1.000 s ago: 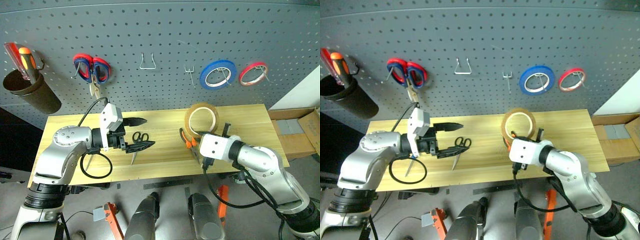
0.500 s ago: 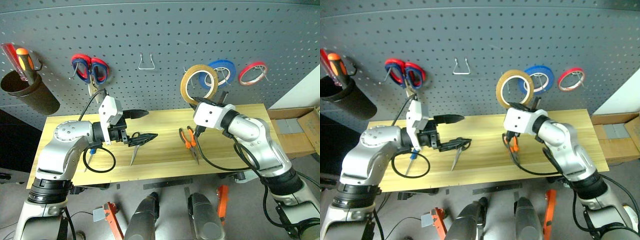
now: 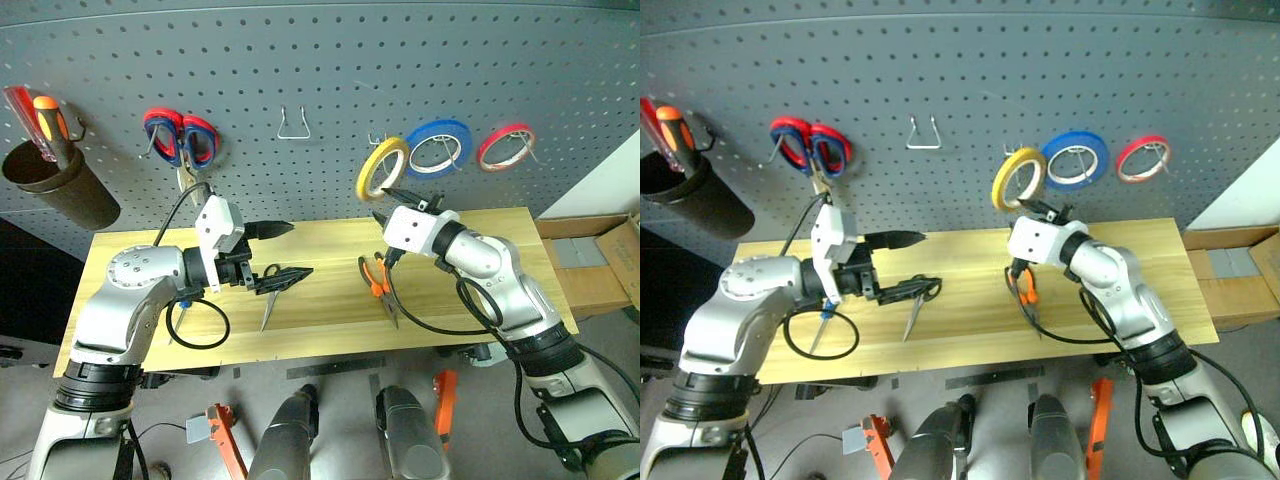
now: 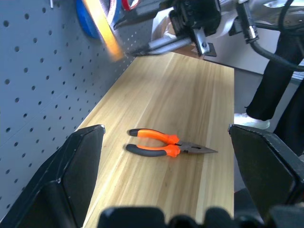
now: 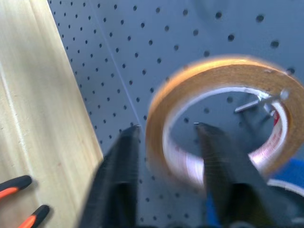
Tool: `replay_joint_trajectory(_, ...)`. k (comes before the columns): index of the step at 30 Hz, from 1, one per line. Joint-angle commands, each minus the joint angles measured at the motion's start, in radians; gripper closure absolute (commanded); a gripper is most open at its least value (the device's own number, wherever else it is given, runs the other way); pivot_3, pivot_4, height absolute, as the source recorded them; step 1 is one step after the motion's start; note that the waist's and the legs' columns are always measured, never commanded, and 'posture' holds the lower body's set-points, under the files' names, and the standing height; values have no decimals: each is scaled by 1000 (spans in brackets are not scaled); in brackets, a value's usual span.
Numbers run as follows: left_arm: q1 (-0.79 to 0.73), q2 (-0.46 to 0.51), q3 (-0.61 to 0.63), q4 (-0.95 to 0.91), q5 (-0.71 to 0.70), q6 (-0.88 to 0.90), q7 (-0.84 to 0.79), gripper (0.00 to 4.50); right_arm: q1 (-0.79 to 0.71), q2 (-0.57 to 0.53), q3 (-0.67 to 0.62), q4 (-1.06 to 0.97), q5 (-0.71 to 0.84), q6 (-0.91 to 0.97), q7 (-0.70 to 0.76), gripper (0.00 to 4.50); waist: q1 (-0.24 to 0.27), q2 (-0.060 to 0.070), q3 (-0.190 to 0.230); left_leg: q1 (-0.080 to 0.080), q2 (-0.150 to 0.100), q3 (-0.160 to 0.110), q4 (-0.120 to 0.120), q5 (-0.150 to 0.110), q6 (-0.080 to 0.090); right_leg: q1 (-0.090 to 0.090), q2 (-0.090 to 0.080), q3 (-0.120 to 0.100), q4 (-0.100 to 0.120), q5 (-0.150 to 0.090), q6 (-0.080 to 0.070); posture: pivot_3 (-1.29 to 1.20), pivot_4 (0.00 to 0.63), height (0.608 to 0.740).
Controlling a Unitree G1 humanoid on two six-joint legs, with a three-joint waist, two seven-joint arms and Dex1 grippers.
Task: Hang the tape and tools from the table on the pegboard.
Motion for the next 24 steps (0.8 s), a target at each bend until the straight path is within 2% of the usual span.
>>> replay_joint_trajectory(1,28,44,35,32,26,-44,-21,0,109,3,-40,-174,37,76,27,1175,0,0,0,0,0,0,0,0,0,0,0,0,0,0,0,-160,294,740)
replay_joint_trajectory(4,51,87,27,89,65,-97,-58,0,229,71,-66,-338,101,295,54,105,-3,0,0,0,0,0,-1,0,0,-1,0,1,0,0,0,-164,296,740)
replay_joint_trajectory(8,67,123,1,151,114,-168,-110,0,275,219,-95,-420,165,653,26,48,-3,0,0,1,2,0,0,1,-1,-2,0,1,1,2,-3,-179,300,740)
replay_joint_trajectory(12,61,140,-41,185,164,-232,-162,0,219,359,-113,-390,186,906,-53,48,0,1,0,1,5,-1,-1,2,-3,-4,2,0,1,6,-6,-187,299,740)
replay_joint_trajectory(16,46,138,-64,202,185,-261,-195,0,173,444,-145,-279,220,974,-120,48,-2,1,-1,1,11,2,-1,3,-5,-11,6,0,2,10,-9,-189,295,740)
replay_joint_trajectory(24,35,128,-79,206,198,-277,-198,0,138,498,-147,-8,249,870,-237,48,-8,1,-1,1,14,9,-2,4,-6,-14,8,2,5,11,-10,-175,291,740)
